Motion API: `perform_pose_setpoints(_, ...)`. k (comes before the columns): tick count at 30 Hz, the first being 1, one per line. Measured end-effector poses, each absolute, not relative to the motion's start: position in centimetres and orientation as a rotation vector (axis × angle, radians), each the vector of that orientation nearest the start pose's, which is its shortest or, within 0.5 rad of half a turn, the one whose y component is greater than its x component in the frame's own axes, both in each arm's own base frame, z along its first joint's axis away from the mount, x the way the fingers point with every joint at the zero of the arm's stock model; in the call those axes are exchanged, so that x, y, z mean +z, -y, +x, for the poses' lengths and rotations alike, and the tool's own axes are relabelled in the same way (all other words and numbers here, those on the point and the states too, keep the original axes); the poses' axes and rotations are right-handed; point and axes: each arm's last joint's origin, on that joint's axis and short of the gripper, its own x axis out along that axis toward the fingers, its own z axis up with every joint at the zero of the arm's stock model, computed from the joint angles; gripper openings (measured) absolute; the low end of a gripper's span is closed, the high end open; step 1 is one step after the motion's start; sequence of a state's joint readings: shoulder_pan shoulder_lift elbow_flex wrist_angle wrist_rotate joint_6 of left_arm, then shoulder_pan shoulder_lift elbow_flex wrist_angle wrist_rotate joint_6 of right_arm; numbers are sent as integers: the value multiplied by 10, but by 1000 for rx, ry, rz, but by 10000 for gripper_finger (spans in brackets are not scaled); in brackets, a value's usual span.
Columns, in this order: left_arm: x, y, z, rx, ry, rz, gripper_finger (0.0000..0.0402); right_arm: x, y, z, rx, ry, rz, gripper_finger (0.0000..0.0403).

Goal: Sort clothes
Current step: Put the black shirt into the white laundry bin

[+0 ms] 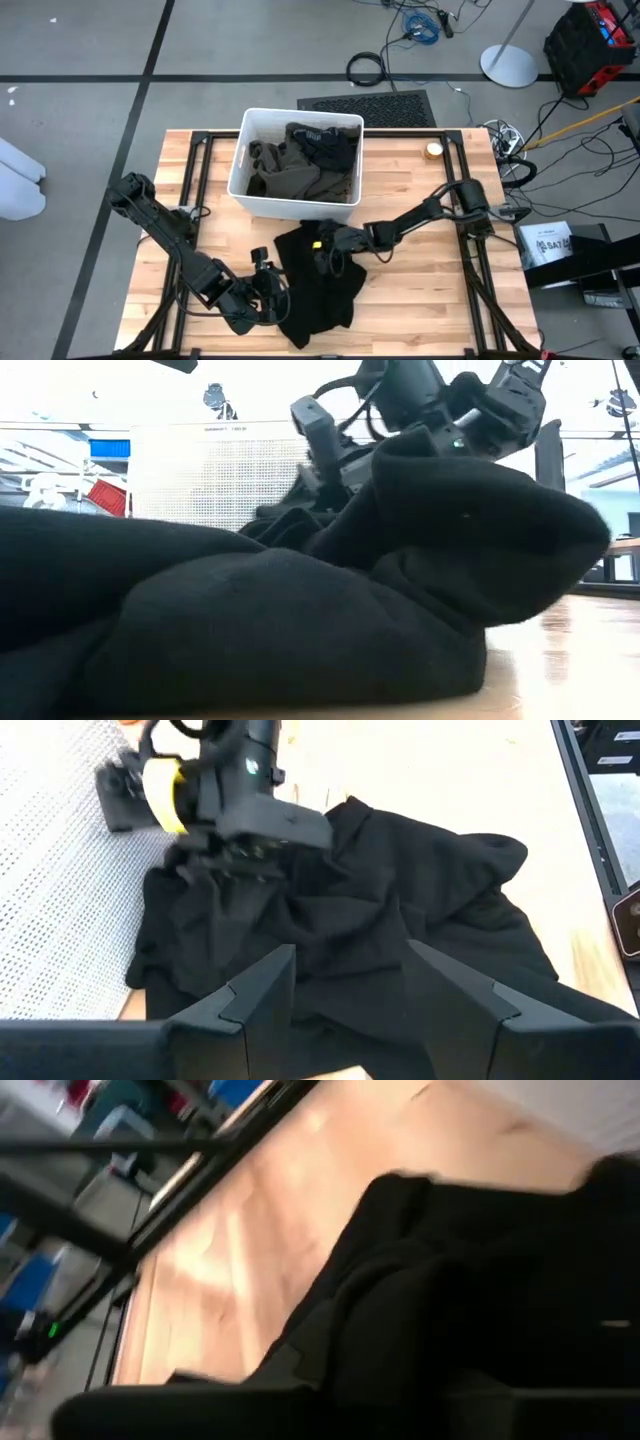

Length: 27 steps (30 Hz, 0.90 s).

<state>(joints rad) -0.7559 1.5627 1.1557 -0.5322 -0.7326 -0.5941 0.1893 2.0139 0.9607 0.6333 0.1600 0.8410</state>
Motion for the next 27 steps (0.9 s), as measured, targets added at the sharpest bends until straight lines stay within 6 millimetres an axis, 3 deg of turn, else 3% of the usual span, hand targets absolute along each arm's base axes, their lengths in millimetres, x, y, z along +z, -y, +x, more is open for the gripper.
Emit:
perform_pose_setpoints(9,254,207,244,169,-657,66,196,129,-87,427,-44,-586,577,160)
perform_pose_setpoints(16,258,208,240,155,-650,64,196,169,-112,449,51,-625,377,253)
perform_pose_setpoints(21,278,202,228,143,-607,22,196,203,-136,452,108,-662,196,271)
perform_pose_setpoints(27,296,198,215,170,-521,-8,196,226,-155,444,112,-771,-77,258)
